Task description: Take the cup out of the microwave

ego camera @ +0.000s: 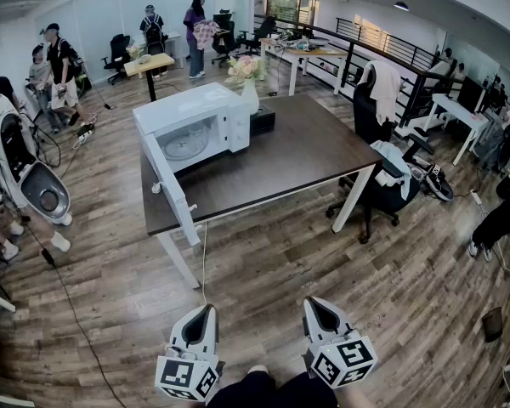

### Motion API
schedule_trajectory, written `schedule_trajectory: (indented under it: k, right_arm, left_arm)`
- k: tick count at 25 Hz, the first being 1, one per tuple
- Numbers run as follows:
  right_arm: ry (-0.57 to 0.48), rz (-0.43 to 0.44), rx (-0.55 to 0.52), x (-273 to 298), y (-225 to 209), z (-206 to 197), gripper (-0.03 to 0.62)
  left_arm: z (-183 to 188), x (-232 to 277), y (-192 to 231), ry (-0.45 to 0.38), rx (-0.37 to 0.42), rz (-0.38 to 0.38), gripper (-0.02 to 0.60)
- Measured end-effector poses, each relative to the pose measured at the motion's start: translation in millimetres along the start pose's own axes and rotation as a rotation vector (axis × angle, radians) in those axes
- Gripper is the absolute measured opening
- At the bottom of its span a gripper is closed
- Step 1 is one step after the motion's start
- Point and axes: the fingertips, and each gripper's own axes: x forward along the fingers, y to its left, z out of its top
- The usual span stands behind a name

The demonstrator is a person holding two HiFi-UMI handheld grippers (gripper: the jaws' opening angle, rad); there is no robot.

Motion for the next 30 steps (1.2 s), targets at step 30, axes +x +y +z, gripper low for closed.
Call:
schedule_trajectory:
  k: [30]
  right_arm:
    - [0.067,-0.006,0.091,64.2,-35.1,-1.9,-0.006]
  left_arm:
    - [-10.1,71.9,14.6,0.067,-0.054,-0.025,0.005]
